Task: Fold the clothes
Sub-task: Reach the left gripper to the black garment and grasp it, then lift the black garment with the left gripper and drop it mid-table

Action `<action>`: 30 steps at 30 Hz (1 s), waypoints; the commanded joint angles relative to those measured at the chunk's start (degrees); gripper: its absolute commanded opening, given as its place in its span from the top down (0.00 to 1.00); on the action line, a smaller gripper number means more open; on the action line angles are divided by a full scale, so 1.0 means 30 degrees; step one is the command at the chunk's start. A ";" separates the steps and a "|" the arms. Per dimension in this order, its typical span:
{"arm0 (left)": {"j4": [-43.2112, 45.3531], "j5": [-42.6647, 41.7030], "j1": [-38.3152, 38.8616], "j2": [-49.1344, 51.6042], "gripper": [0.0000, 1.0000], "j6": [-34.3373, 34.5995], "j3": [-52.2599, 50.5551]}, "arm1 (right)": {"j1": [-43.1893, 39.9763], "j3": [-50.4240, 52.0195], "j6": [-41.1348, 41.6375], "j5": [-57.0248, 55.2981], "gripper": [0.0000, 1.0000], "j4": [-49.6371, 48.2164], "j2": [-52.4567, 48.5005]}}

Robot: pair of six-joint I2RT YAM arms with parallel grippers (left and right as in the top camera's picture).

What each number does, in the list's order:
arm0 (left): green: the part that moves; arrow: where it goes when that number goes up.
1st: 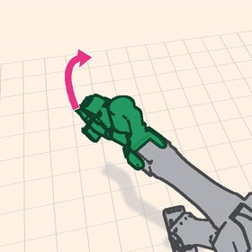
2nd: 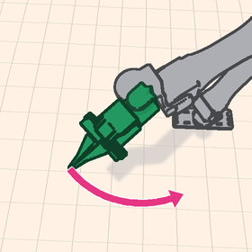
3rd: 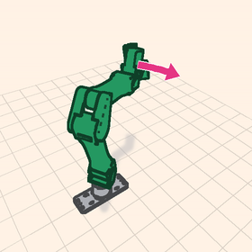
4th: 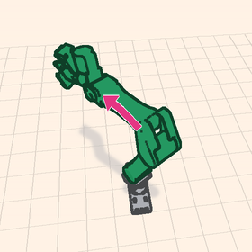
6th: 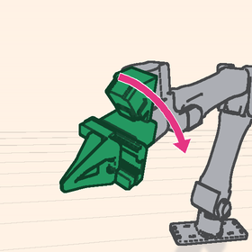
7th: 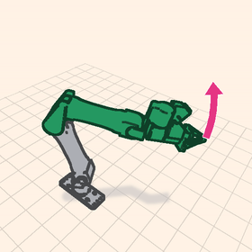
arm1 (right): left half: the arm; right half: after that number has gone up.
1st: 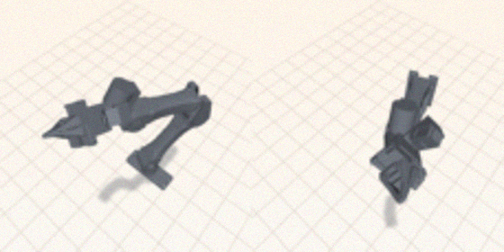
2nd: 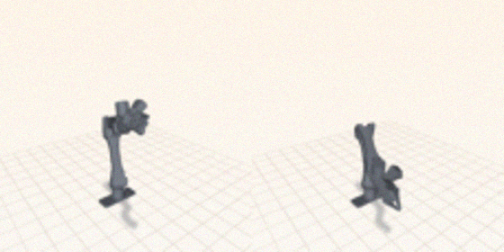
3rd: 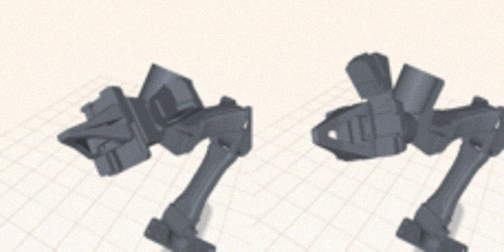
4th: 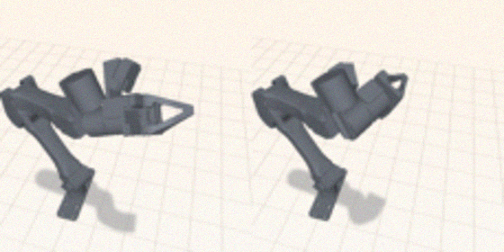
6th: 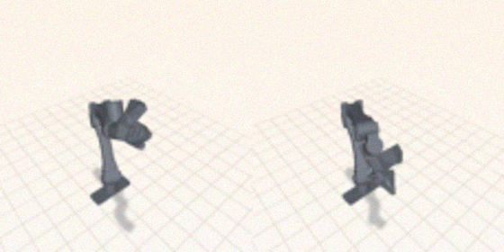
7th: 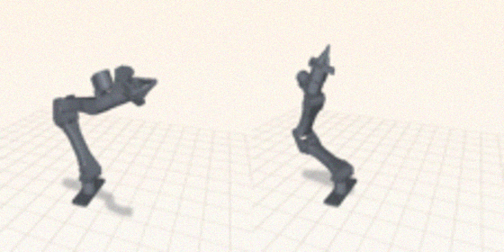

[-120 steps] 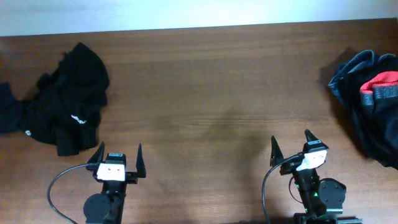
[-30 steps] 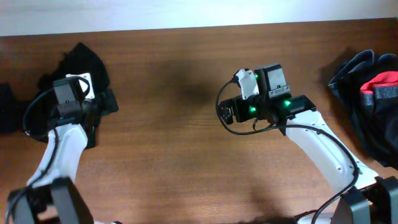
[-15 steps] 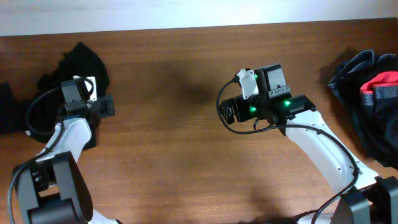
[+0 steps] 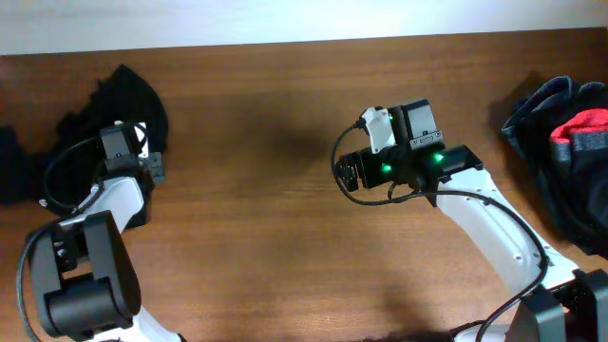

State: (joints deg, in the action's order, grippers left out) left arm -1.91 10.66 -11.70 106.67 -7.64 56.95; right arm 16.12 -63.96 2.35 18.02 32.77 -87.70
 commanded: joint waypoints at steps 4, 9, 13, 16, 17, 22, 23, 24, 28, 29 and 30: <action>-0.1027 -0.0182 0.0109 -0.1552 0.98 0.2055 0.0969 | 0.0124 -0.0328 -0.0204 -0.0248 0.01 -0.0408 0.0087; -0.3585 -0.0255 0.1035 -0.5442 0.99 0.2339 0.3395 | -0.0029 -0.0328 0.0495 -0.0248 0.01 -0.1151 0.0087; -0.3417 -0.0240 0.1814 -0.8488 0.99 0.2324 0.4240 | -0.0597 -0.0328 0.1974 -0.0240 0.01 -0.1654 0.0087; -0.2914 -0.0248 0.2361 -1.0703 0.99 0.2331 0.4371 | -0.1224 -0.0328 0.3053 -0.0131 0.02 -0.1931 0.0087; -0.2834 -0.0255 0.2543 -1.1322 0.99 0.2331 0.4371 | -0.1508 -0.0328 0.3410 0.0087 0.01 -0.2018 0.0087; -0.3351 -0.0896 0.3490 -1.3967 0.99 0.2339 0.4371 | -0.3752 -0.0328 0.3534 0.3810 0.01 -0.2987 0.0095; -0.3432 -0.1537 0.3563 -1.4178 0.99 0.2339 0.4371 | -0.4124 -0.0328 0.3526 0.4495 0.01 -0.3198 0.0095; -0.3468 -0.2331 0.3628 -1.4316 0.99 0.2339 0.4371 | -0.4590 -0.0328 0.3526 0.5260 0.01 -0.3453 0.0095; -0.3220 -0.5887 0.3905 -1.4324 0.99 0.2361 0.4371 | -0.6047 -0.0328 0.3388 0.7308 0.01 -0.3789 0.0095; -0.3053 -0.6717 0.4022 -1.4236 0.99 0.2718 0.4371 | -0.6353 -0.0328 0.3286 0.7745 0.01 -0.3701 0.0095; -0.2812 -0.7395 0.4146 -1.4105 0.99 0.3228 0.4371 | -0.6550 -0.0328 0.3045 0.8087 0.02 -0.3541 0.0095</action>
State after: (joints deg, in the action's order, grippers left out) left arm -12.62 -0.45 -0.23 64.29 -0.78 69.23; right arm -1.21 -63.99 12.23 34.11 21.78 -87.70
